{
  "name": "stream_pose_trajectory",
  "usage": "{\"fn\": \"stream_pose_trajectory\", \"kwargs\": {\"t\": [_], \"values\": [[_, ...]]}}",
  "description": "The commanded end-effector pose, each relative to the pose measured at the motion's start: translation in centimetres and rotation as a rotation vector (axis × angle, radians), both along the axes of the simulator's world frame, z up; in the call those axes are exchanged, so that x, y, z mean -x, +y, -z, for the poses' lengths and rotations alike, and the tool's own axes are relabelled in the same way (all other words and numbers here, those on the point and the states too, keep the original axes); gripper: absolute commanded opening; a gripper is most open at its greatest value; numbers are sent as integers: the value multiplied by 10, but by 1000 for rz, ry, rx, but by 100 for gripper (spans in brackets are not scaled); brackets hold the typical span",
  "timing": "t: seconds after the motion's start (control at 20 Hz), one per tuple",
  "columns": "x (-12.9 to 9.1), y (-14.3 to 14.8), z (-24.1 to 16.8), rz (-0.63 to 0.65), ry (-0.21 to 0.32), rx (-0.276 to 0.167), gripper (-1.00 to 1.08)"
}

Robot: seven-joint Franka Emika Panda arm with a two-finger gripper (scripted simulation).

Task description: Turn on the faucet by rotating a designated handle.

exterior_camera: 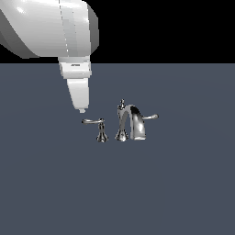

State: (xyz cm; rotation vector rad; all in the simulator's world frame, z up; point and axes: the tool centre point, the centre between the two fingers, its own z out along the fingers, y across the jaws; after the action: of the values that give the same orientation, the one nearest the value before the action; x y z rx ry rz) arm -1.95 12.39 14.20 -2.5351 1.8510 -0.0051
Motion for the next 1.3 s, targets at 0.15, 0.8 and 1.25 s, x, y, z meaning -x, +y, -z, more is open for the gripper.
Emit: {"fn": "stream_pose_trajectory", "kwargs": {"t": [0.15, 0.8, 1.25], "values": [[-21, -6, 24, 90, 2, 2, -100], [-42, -13, 47, 182, 4, 0, -100], [-28, -10, 47, 181, 4, 0, -100]]}}
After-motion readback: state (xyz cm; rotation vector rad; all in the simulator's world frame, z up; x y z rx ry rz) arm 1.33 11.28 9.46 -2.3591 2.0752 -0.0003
